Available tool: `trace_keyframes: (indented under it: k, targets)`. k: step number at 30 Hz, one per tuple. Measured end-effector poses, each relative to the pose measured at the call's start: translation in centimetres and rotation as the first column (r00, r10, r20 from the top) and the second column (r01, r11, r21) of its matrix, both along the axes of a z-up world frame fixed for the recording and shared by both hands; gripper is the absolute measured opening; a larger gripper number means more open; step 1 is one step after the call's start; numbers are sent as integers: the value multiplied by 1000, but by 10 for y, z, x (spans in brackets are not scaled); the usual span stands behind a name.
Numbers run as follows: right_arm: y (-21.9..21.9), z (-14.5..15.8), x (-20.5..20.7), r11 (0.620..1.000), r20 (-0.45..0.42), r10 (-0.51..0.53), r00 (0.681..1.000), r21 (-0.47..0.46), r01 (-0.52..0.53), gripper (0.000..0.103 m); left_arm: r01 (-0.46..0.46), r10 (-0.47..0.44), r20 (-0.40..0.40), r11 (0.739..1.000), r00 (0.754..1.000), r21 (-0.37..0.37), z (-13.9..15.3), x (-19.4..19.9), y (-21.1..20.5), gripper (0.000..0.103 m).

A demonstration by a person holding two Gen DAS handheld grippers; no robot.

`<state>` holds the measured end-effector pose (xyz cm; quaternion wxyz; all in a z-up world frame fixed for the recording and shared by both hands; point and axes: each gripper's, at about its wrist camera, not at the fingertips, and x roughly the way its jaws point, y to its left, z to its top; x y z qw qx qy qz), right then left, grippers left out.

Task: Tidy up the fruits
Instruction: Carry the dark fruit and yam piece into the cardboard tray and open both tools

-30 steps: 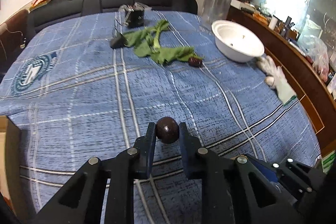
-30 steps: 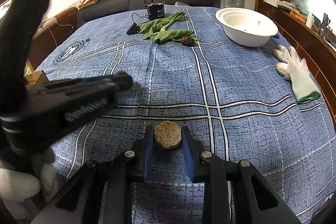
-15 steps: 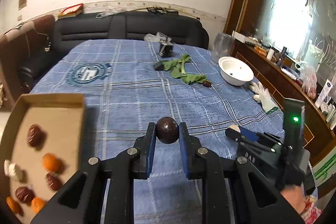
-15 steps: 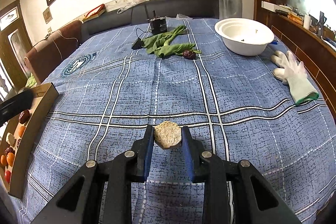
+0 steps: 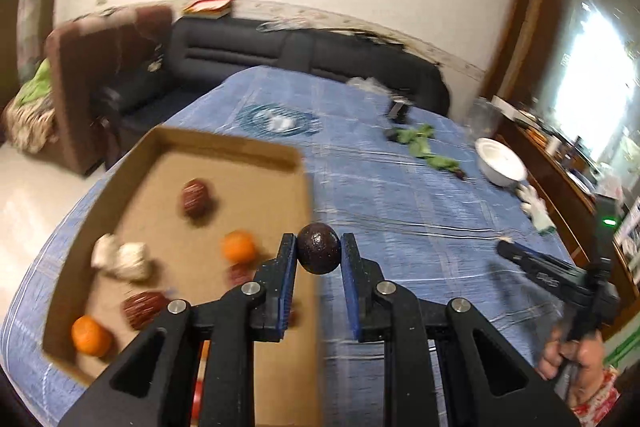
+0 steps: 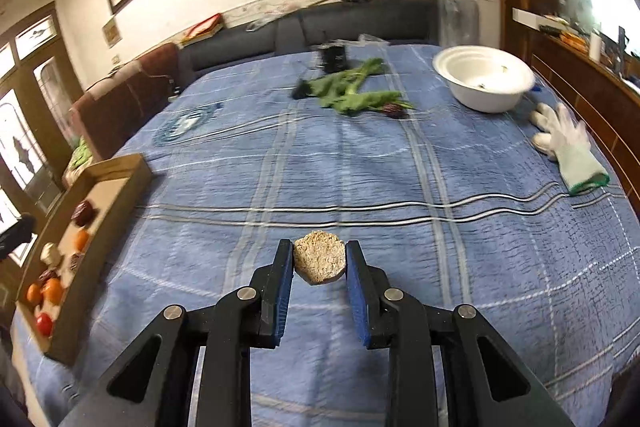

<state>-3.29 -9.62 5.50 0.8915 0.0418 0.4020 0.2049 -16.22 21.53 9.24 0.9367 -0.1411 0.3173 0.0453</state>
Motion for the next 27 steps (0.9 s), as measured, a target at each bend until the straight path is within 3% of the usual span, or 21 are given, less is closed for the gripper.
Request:
trace_keyframes:
  k: [4, 10, 19, 27]
  targets:
    - [37, 18, -19, 995, 15, 99, 995, 17, -99, 29, -90, 90, -28, 996, 996, -2, -11, -12, 34, 21]
    - [119, 33, -45, 955, 33, 296, 955, -1, -296, 29, -191, 191, -69, 982, 979, 9, -22, -24, 76, 21]
    - [219, 22, -71, 874, -9, 486, 874, -19, -486, 29, -228, 223, -129, 973, 966, -27, -43, -24, 106, 21]
    - [269, 8, -68, 842, -45, 537, 843, -45, -538, 30, -236, 226, -131, 970, 965, -63, -50, -18, 115, 21]
